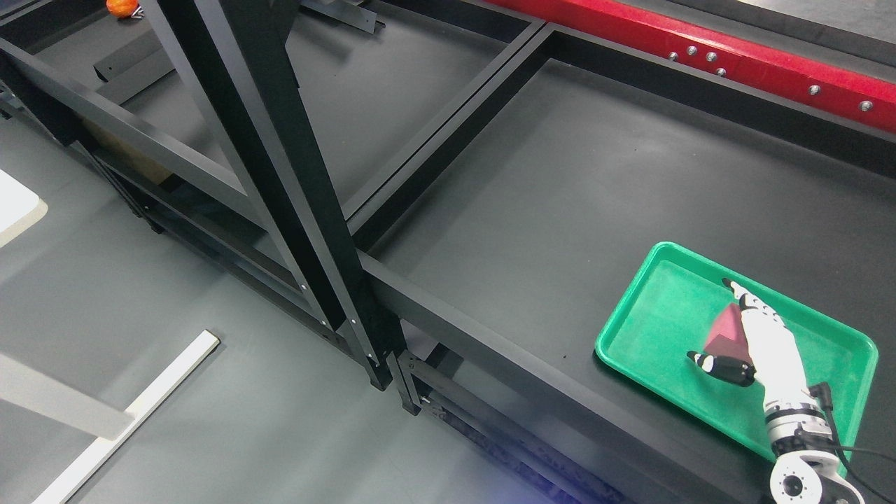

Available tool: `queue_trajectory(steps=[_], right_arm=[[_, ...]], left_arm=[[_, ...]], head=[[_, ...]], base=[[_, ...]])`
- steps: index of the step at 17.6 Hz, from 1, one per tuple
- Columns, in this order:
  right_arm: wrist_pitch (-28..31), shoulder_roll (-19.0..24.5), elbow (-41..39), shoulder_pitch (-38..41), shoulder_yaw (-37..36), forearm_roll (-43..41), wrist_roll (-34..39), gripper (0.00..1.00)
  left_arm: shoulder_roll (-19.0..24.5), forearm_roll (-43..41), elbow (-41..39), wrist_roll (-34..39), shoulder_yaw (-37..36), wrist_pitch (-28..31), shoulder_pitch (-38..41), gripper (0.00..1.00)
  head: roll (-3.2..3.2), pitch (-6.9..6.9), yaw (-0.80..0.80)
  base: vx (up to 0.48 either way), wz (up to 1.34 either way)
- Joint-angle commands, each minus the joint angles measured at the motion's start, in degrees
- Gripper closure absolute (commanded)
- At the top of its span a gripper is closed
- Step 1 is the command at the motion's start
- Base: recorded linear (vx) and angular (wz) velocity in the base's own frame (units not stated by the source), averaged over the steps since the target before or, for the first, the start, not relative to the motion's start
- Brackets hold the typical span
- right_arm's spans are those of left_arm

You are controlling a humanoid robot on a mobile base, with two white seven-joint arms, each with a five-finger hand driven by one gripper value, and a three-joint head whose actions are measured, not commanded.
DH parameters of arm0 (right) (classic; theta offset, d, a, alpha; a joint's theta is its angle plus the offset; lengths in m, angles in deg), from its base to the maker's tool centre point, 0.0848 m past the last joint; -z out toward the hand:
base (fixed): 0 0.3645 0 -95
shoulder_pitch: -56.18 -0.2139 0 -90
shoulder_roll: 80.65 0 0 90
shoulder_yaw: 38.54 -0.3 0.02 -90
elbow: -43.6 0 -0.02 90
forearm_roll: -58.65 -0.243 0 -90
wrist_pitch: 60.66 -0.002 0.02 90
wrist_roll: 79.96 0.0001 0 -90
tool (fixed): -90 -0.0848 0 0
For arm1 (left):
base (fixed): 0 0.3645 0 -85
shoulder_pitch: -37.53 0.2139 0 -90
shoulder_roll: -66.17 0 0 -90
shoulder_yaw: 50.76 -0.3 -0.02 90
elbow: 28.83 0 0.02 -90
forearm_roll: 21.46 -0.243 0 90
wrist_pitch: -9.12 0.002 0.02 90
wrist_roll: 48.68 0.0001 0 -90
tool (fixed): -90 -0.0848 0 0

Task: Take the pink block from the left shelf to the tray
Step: 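Close the right hand on the pink block and lift it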

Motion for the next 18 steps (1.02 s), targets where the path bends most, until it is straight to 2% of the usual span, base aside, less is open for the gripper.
queue_trajectory(steps=[1, 2, 4, 5, 6, 10, 11, 14, 18], right_arm=[[3.1, -3.7, 3.4, -0.2, 2.6, 0.1, -0.2, 0.07], [4.1, -3.7, 3.5, -0.1, 2.7, 0.1, -0.1, 0.13], [5.2, -3.7, 3.5, 0.0, 2.7, 0.1, 0.1, 0.33], [5.2, -3.7, 3.5, 0.1, 2.7, 0.1, 0.4, 0.5], [5.2, -3.7, 3.5, 0.1, 2.5, -0.1, 1.6, 0.61], [5.2, -3.7, 3.5, -0.3, 2.1, -1.9, 4.7, 0.94], [4.9, -3.7, 3.5, -0.2, 2.1, -2.4, 4.7, 0.98], [4.8, -3.7, 3.4, -0.3, 1.7, -2.6, 3.4, 0.99], [3.2, -3.6, 2.0, -0.3, -2.3, -3.1, -4.4, 0.98]], left_arm=[[1.0, -0.1, 0.0, 0.0, 0.0, 0.0, 0.5, 0.0], [1.0, -0.1, 0.0, 0.0, 0.0, 0.0, 0.5, 0.0], [1.0, -0.1, 0.0, 0.0, 0.0, 0.0, 0.5, 0.0], [1.0, -0.1, 0.0, 0.0, 0.0, 0.0, 0.5, 0.0], [1.0, -0.1, 0.0, 0.0, 0.0, 0.0, 0.5, 0.0], [1.0, -0.1, 0.0, 0.0, 0.0, 0.0, 0.5, 0.0], [1.0, -0.1, 0.0, 0.0, 0.0, 0.0, 0.5, 0.0], [1.0, -0.1, 0.0, 0.0, 0.0, 0.0, 0.5, 0.0], [1.0, -0.1, 0.0, 0.0, 0.0, 0.0, 0.5, 0.0]], head=[[0.0, 0.0, 0.0], [0.0, 0.0, 0.0], [0.0, 0.0, 0.0], [0.0, 0.0, 0.0], [0.0, 0.0, 0.0], [0.0, 0.0, 0.0], [0.0, 0.0, 0.0], [0.0, 0.0, 0.0], [0.0, 0.0, 0.0]], base=[[0.034, 0.0], [0.034, 0.0], [0.028, 0.0], [0.026, 0.0], [0.026, 0.0], [0.004, 0.01], [0.0, 0.0], [0.004, 0.0], [0.006, 0.0]])
